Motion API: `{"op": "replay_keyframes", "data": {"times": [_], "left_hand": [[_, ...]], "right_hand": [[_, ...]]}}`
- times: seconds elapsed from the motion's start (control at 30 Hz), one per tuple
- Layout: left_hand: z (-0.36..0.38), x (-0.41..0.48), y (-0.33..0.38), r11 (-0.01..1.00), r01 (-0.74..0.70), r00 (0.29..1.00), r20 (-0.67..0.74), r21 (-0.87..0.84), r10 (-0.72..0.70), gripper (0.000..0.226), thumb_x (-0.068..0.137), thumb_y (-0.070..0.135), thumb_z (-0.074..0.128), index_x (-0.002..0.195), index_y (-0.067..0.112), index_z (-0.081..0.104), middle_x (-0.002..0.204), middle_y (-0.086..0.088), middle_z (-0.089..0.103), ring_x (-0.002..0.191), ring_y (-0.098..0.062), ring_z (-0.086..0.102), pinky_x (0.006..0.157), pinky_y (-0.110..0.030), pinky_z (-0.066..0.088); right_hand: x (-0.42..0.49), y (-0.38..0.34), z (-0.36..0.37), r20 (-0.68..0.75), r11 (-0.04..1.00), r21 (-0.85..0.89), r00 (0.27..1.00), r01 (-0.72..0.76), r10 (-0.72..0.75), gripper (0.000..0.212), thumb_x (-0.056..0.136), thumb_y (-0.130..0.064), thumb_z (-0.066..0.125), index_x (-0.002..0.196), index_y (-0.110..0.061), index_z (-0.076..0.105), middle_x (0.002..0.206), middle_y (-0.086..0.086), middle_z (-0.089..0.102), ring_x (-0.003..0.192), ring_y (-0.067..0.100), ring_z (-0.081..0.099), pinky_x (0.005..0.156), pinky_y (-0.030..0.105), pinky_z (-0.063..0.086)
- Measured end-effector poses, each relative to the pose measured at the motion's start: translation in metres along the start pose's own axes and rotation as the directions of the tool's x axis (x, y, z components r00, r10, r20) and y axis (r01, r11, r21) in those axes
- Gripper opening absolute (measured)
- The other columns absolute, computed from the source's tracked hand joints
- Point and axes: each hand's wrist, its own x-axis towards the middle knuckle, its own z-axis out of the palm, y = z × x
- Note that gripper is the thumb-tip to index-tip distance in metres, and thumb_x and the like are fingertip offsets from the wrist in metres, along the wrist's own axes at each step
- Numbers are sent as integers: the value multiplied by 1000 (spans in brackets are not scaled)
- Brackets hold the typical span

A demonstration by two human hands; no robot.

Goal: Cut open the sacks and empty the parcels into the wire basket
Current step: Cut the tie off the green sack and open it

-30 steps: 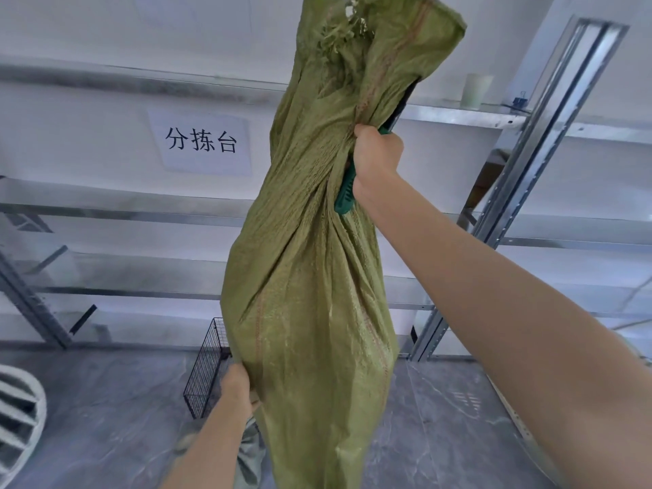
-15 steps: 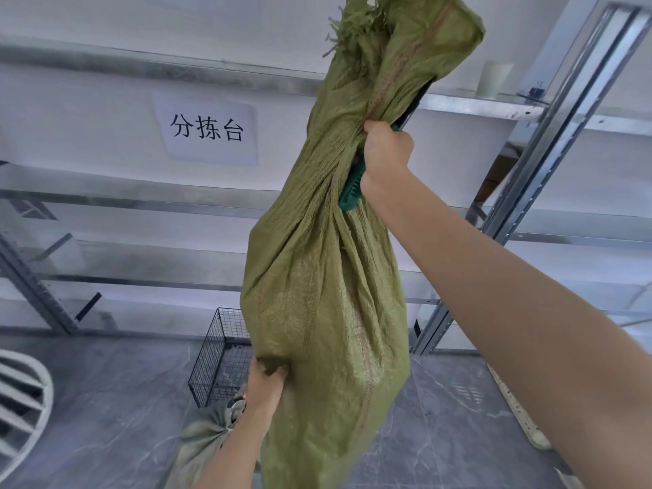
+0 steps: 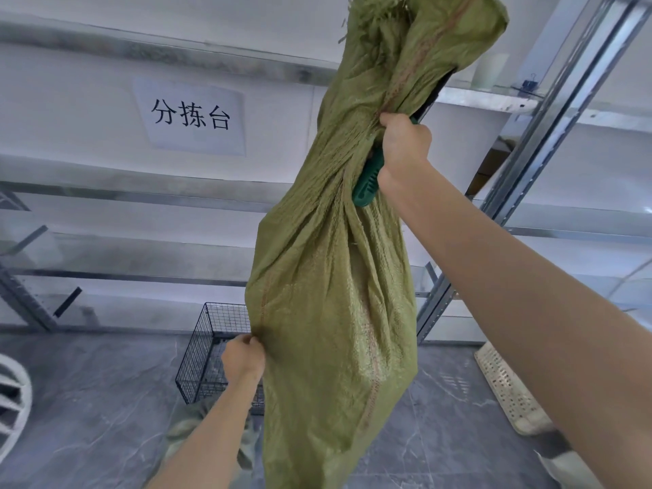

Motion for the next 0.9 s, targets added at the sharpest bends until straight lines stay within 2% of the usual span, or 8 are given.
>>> {"op": "replay_keyframes", "data": {"times": [0.1, 0.23, 0.33, 0.5, 0.67, 0.77, 0.9], "left_hand": [[-2, 4, -1, 999, 36, 999, 3, 9, -36, 30, 95, 3, 39, 114, -3, 61, 115, -22, 62, 108, -38, 55, 91, -44, 44], [-15, 9, -9, 997, 52, 998, -39, 50, -50, 28, 96, 9, 37, 113, 2, 58, 113, -22, 61, 105, -38, 54, 85, -42, 44], [-25, 9, -11, 994, -3, 997, -77, 109, 11, 28, 97, 11, 36, 111, 1, 58, 111, -23, 61, 104, -39, 54, 83, -42, 43], [-34, 6, 1, 972, -113, 986, -95, 205, 135, 27, 100, 15, 34, 104, -1, 55, 107, -25, 61, 103, -39, 55, 76, -40, 38], [-40, 7, 16, 943, -198, 971, -79, 268, 226, 25, 100, 20, 31, 92, 7, 51, 96, -18, 61, 93, -37, 56, 71, -37, 38], [-44, 7, 23, 924, -238, 958, -83, 300, 274, 27, 100, 20, 31, 92, 5, 52, 92, -17, 61, 90, -35, 56, 71, -37, 41], [-45, 5, 26, 936, -259, 957, -67, 237, 282, 28, 99, 20, 33, 85, 5, 52, 84, -13, 60, 83, -33, 56, 73, -41, 46]], "right_hand": [[9, 10, -10, -12, 1000, -14, 1000, -18, 17, 14, 87, -1, 51, 74, -7, 51, 77, 9, 54, 68, 24, 54, 62, 31, 47], [20, 32, -21, -50, 996, -63, 997, -64, 61, 10, 86, -3, 50, 76, -6, 52, 66, 7, 50, 54, 21, 47, 53, 28, 41], [23, 54, -24, -64, 988, -115, 993, -103, 96, 13, 87, -4, 49, 76, -7, 53, 65, 6, 52, 53, 20, 48, 53, 28, 42], [21, 99, -16, -6, 962, -231, 989, -144, 146, 18, 86, -3, 47, 70, -9, 50, 65, 6, 51, 55, 22, 48, 54, 30, 42], [21, 133, -8, 103, 898, -431, 983, -91, 149, 11, 84, -5, 47, 75, -10, 52, 71, 7, 53, 58, 22, 50, 49, 28, 41], [20, 152, -10, 176, 831, -556, 972, -31, 154, 12, 84, -11, 50, 90, -5, 58, 82, 11, 59, 72, 24, 56, 56, 31, 47], [16, 167, -16, 250, 792, -610, 956, 32, 153, 14, 88, -14, 53, 74, -16, 54, 75, 4, 58, 77, 28, 61, 69, 38, 55]]}}
